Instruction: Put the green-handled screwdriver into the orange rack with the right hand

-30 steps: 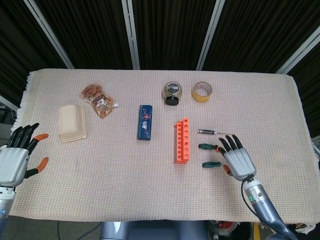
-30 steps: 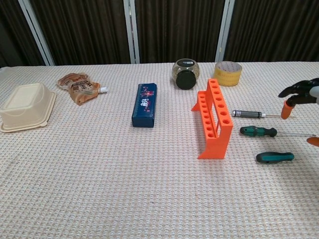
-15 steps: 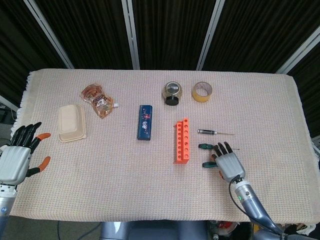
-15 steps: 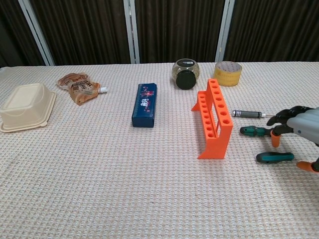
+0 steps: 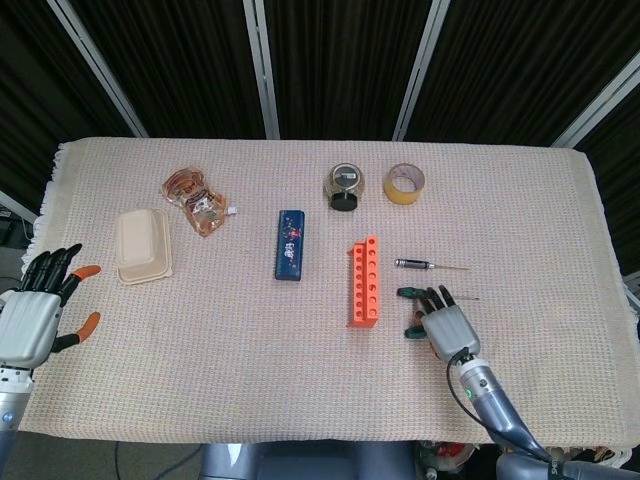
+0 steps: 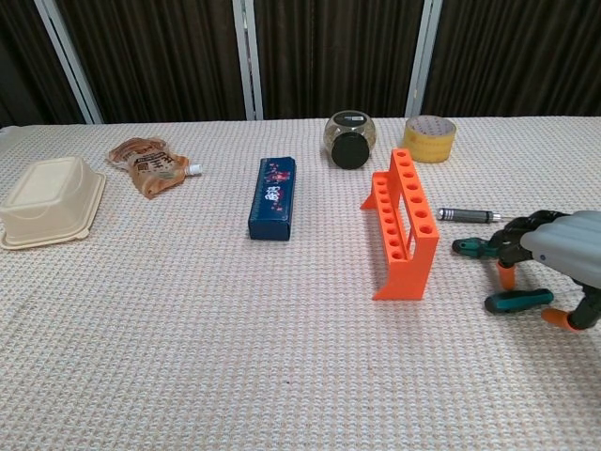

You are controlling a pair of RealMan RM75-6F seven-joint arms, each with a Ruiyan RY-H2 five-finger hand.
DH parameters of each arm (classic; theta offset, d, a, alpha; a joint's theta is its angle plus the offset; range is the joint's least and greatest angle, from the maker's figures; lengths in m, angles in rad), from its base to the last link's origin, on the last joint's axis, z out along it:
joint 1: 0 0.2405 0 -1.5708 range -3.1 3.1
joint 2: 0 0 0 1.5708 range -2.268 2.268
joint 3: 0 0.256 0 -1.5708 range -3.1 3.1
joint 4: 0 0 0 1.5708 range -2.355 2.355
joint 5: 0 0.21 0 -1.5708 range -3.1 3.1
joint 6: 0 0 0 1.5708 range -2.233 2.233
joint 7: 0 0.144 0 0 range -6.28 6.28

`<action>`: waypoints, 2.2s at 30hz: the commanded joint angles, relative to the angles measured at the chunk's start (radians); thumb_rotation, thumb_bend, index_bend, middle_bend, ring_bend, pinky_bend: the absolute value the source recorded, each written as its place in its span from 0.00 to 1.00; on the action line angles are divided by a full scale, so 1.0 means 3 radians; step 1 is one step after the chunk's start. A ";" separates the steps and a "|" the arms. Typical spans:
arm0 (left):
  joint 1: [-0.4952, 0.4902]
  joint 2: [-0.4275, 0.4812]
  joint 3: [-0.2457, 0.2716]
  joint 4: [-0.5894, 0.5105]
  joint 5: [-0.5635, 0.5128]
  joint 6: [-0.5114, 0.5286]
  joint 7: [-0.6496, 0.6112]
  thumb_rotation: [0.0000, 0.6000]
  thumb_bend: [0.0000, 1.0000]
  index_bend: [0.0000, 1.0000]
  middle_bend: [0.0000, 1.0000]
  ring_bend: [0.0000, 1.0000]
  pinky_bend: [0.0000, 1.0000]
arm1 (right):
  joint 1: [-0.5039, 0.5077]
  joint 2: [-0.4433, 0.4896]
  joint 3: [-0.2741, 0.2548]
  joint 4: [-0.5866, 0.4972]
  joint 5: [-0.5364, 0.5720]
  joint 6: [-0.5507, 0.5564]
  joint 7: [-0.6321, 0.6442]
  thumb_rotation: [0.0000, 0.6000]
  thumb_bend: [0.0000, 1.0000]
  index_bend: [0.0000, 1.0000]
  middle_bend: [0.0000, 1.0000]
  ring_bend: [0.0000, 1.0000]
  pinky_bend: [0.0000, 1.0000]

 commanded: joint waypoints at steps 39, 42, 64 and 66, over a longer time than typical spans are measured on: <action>-0.0050 0.0029 0.0043 0.0036 -0.0025 -0.0061 -0.0083 1.00 0.32 0.23 0.00 0.00 0.00 | -0.0098 -0.0316 -0.0326 0.0089 -0.0215 0.0668 -0.0621 1.00 0.23 0.45 0.12 0.00 0.00; -0.0054 0.0028 0.0045 0.0046 -0.0030 -0.0067 -0.0094 1.00 0.32 0.23 0.00 0.00 0.00 | -0.0099 -0.0339 -0.0324 0.0108 -0.0213 0.0672 -0.0627 1.00 0.23 0.46 0.12 0.00 0.00; -0.0076 0.0041 0.0063 0.0064 -0.0061 -0.0114 -0.0112 1.00 0.32 0.23 0.00 0.00 0.00 | -0.0100 -0.0432 -0.0340 0.0084 -0.0207 0.0685 -0.0727 1.00 0.23 0.50 0.13 0.00 0.00; -0.0074 0.0045 0.0064 0.0061 -0.0060 -0.0107 -0.0113 1.00 0.32 0.23 0.00 0.00 0.00 | -0.0099 -0.0446 -0.0334 0.0114 -0.0207 0.0680 -0.0706 1.00 0.24 0.52 0.14 0.00 0.00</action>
